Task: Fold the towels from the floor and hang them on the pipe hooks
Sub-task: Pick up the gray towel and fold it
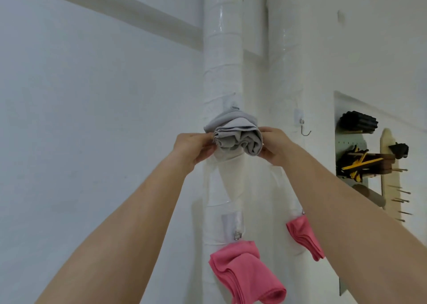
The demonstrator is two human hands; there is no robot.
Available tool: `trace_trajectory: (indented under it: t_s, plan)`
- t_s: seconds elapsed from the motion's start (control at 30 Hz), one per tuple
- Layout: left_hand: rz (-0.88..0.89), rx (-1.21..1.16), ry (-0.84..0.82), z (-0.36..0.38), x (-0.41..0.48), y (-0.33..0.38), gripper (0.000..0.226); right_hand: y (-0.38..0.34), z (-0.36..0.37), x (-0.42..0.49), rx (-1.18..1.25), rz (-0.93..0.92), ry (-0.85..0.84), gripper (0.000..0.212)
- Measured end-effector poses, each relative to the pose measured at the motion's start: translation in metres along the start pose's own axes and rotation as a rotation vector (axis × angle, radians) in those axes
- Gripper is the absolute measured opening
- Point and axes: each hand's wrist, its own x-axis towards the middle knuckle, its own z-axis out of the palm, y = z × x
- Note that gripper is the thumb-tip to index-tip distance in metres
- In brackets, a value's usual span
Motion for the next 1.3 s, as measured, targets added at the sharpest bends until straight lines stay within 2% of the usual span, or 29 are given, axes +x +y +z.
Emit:
trace_trajectory:
  t_s: [0.07, 0.13, 0.23, 0.3, 0.43, 0.5, 0.63, 0.77, 0.9, 1.0, 1.07, 1.2, 1.3]
  plan:
    - [0.045, 0.072, 0.029, 0.003, -0.004, -0.001, 0.014, -0.004, 0.002, -0.005, 0.010, -0.046, 0.051, 0.027]
    - [0.150, 0.159, 0.105, 0.003, -0.002, 0.002, 0.020, -0.009, 0.002, -0.007, -0.079, -0.162, 0.117, 0.028]
    - [0.467, 0.465, 0.262, 0.003, 0.002, 0.007, 0.026, -0.017, 0.000, -0.009, -0.326, -0.375, 0.164, 0.015]
    - [0.674, 0.681, 0.290, 0.005, 0.003, 0.012, 0.022, -0.021, 0.001, -0.009, -0.424, -0.416, 0.192, 0.007]
    - [0.907, 0.862, 0.196, 0.004, 0.004, 0.023, 0.013, -0.030, -0.003, -0.006, -0.484, -0.382, 0.075, 0.041]
    - [0.914, 0.926, 0.156, 0.002, 0.004, 0.030, 0.015, -0.033, -0.008, -0.005, -0.540, -0.439, 0.024, 0.041]
    - [0.705, 0.921, 0.056, 0.001, -0.004, 0.041, 0.023, -0.045, -0.011, -0.016, -0.600, -0.487, -0.197, 0.057]
    - [0.666, 1.134, -0.058, 0.011, -0.008, 0.046, 0.047, -0.051, -0.010, -0.018, -0.672, -0.442, -0.350, 0.059]
    - [0.711, 1.459, -0.033, 0.020, -0.005, 0.048, 0.049, -0.053, -0.014, -0.006, -1.010, -0.484, -0.269, 0.079]
    - [0.897, 1.594, 0.021, 0.020, 0.000, 0.045, 0.055, -0.047, -0.011, -0.002, -1.097, -0.589, -0.193, 0.081]
    - [0.970, 1.528, 0.001, 0.017, 0.003, 0.039, 0.056, -0.042, -0.008, -0.002, -1.114, -0.662, -0.156, 0.075]
    - [1.006, 1.391, -0.023, 0.019, 0.001, 0.028, 0.061, -0.033, -0.008, -0.001, -1.054, -0.721, -0.118, 0.052]
    - [0.965, 1.389, -0.038, 0.023, 0.001, 0.029, 0.057, -0.024, -0.007, -0.002, -0.953, -0.666, -0.084, 0.039]
